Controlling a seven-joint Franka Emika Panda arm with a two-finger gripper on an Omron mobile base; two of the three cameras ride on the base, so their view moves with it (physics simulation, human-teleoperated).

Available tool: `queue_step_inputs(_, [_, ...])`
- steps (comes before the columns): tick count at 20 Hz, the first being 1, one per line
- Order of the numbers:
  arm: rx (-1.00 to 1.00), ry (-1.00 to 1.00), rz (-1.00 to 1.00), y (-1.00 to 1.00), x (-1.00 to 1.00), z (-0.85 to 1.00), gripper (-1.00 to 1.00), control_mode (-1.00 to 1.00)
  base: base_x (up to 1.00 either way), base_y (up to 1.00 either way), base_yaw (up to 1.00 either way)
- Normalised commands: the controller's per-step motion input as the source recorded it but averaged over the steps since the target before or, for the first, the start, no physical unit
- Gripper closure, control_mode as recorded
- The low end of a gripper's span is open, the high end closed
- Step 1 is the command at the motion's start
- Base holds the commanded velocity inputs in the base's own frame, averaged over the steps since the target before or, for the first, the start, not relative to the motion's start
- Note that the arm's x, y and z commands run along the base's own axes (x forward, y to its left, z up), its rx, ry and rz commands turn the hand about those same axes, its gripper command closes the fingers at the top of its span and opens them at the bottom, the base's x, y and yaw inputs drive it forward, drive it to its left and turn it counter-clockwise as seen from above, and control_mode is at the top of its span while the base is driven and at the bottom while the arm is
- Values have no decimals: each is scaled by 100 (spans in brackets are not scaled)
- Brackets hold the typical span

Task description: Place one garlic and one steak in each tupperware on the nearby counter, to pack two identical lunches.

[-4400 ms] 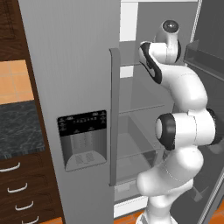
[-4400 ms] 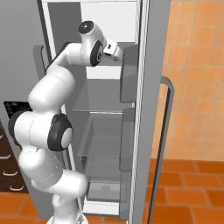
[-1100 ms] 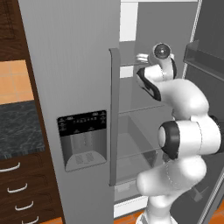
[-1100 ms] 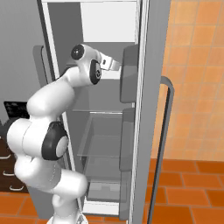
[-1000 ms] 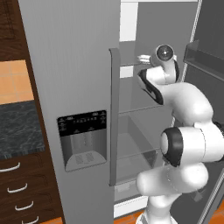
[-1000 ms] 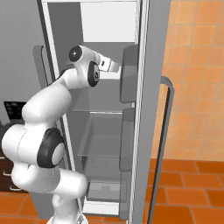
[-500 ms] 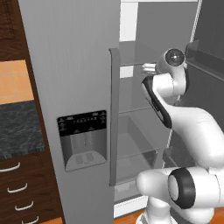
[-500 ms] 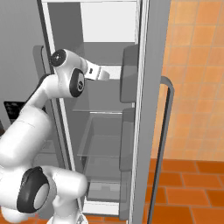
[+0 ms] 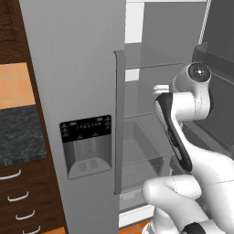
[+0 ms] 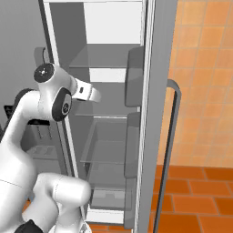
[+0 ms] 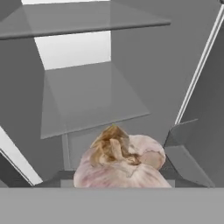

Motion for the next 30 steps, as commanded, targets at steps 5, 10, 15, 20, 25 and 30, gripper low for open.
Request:
queue_step_inputs(5, [0, 0, 0, 0, 0, 0, 100, 100, -100, 24, 11])
queue_step_inputs(10, [0, 0, 0, 0, 0, 0, 100, 100, -69, 80, 24])
queue_step_inputs(15, [0, 0, 0, 0, 0, 0, 100, 100, -3, 100, 34])
queue_step_inputs(20, [0, 0, 0, 0, 0, 0, 100, 100, 0, 100, 40])
queue_step_inputs(25, [0, 0, 0, 0, 0, 0, 100, 100, 16, 100, 40])
queue_step_inputs(30, [0, 0, 0, 0, 0, 0, 100, 100, 42, 100, 43])
